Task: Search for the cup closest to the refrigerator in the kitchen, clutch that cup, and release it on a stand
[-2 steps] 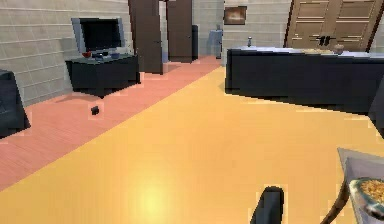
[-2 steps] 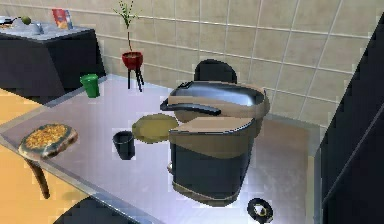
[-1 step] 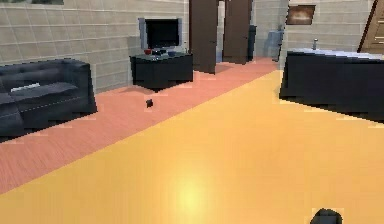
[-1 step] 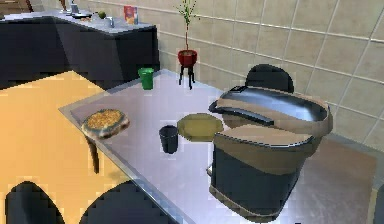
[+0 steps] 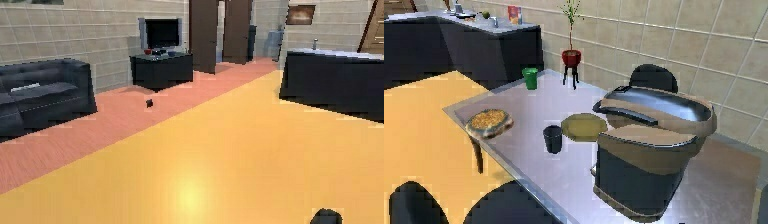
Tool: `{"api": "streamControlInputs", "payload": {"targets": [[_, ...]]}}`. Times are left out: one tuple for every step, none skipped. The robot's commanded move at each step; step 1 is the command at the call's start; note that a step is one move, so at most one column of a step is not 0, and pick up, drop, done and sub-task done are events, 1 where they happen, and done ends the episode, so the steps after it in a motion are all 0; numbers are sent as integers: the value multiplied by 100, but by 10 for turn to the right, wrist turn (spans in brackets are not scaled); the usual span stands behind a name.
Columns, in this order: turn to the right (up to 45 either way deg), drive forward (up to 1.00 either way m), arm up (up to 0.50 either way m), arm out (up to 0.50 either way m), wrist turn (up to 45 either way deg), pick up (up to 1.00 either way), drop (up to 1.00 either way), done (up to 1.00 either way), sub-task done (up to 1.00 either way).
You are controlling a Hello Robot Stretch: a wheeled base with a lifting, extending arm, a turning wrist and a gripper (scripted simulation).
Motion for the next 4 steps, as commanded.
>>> {"api": "streamControlInputs", "payload": {"targets": [[0, 0, 32, 0, 0, 0, 0, 0, 0], [0, 0, 0, 48, 0, 0, 0, 0, 0], [0, 0, 0, 0, 450, 0, 0, 0, 0], [0, 0, 0, 0, 450, 0, 0, 0, 0]]}}
